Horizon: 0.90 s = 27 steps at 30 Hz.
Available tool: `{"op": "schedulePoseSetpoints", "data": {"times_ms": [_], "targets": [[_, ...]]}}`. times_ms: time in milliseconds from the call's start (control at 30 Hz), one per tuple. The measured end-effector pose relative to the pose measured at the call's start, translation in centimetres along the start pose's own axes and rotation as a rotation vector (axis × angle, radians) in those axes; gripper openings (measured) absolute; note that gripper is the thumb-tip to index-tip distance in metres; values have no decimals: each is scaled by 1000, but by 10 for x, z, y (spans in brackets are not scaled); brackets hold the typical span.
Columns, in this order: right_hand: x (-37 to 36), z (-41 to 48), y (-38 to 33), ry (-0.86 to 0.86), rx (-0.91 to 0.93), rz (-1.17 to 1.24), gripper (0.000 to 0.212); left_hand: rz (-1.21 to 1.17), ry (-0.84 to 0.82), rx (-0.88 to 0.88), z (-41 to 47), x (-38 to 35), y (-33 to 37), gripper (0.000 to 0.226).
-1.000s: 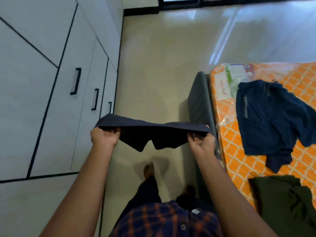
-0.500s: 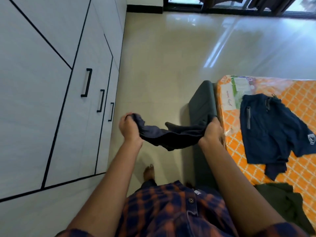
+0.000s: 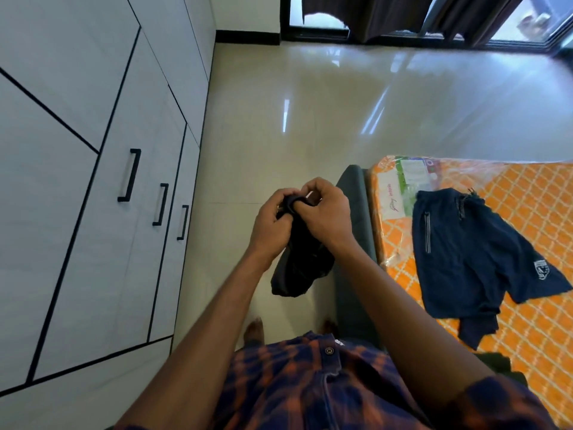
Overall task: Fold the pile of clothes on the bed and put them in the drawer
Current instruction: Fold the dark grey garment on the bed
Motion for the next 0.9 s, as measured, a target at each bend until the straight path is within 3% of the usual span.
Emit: {"op": "schedulePoseSetpoints", "data": {"times_ms": [133, 300, 367, 467, 600, 700, 800, 900], "targets": [[15, 12, 5, -131, 97, 181, 19, 68, 77, 6, 11, -8, 6, 27], [60, -6, 31, 11, 309, 179, 5, 90, 149, 21, 25, -2, 15, 23], [48, -17, 33, -86, 404, 41, 16, 117, 113, -3, 29, -6, 24, 25], [10, -27, 33, -286, 525, -357, 19, 181, 65, -43, 28, -16, 36, 29], [-14, -13, 40, -370, 440, -727, 26, 207, 78, -15, 31, -3, 34, 29], [-22, -1, 45, -443, 387, -931, 35, 204, 197, 81, 27, 20, 24, 28], [-30, -3, 40, -493, 438, -1038, 40, 8, 377, 240, 15, 45, 2, 29], [-37, -15, 37, -580, 483, -1124, 39, 5, 369, 297, 7, 55, -8, 28]]}}
Point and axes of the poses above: each hand's wrist, its own z-axis towards the middle knuckle, its own x-axis out of the back of the hand, y = z × x, the point moved 9 cm from there along z, towards the middle knuckle, and after that the axes turned 6 degrees about -x, right-handed, at the moved point
